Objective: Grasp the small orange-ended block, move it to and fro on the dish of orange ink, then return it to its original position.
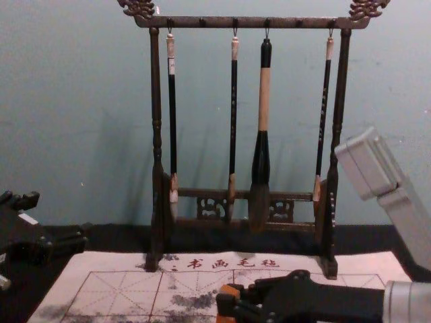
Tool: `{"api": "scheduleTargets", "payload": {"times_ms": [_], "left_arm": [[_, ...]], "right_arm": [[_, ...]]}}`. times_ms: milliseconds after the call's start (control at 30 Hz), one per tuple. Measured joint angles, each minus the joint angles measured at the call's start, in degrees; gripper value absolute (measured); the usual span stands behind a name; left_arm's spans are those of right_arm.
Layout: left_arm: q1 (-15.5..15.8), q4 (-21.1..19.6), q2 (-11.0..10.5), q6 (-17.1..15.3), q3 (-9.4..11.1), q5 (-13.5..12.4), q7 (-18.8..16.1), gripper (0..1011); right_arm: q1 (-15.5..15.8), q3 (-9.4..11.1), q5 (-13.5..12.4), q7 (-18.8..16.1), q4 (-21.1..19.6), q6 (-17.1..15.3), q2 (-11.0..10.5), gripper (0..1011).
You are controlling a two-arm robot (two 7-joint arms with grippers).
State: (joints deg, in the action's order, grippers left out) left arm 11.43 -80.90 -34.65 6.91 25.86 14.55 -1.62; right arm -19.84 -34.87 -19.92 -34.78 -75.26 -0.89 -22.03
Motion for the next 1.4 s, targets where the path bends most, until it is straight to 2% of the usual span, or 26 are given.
{"api": "scheduleTargets", "payload": {"times_ms": [867, 1167, 1300, 1400], "left_arm": [[0.0, 0.0, 0.0, 0.0, 0.0, 0.0, 0.0, 1001], [0.0, 0.0, 0.0, 0.0, 0.0, 0.0, 0.0, 1001], [0.0, 0.0, 0.0, 0.0, 0.0, 0.0, 0.0, 1001], [0.0, 0.0, 0.0, 0.0, 0.0, 0.0, 0.0, 1001]], "right_arm": [[0.9, 1.7, 0.0, 0.4, -1.2, 0.0, -0.9, 126], [2.2, 3.3, -1.5, 0.4, -5.9, -0.2, -2.9, 126], [3.0, 4.5, -2.5, 1.1, -8.8, -1.0, -4.2, 126], [4.2, 6.2, -3.8, 2.4, -11.7, -1.6, -5.4, 126]]}}
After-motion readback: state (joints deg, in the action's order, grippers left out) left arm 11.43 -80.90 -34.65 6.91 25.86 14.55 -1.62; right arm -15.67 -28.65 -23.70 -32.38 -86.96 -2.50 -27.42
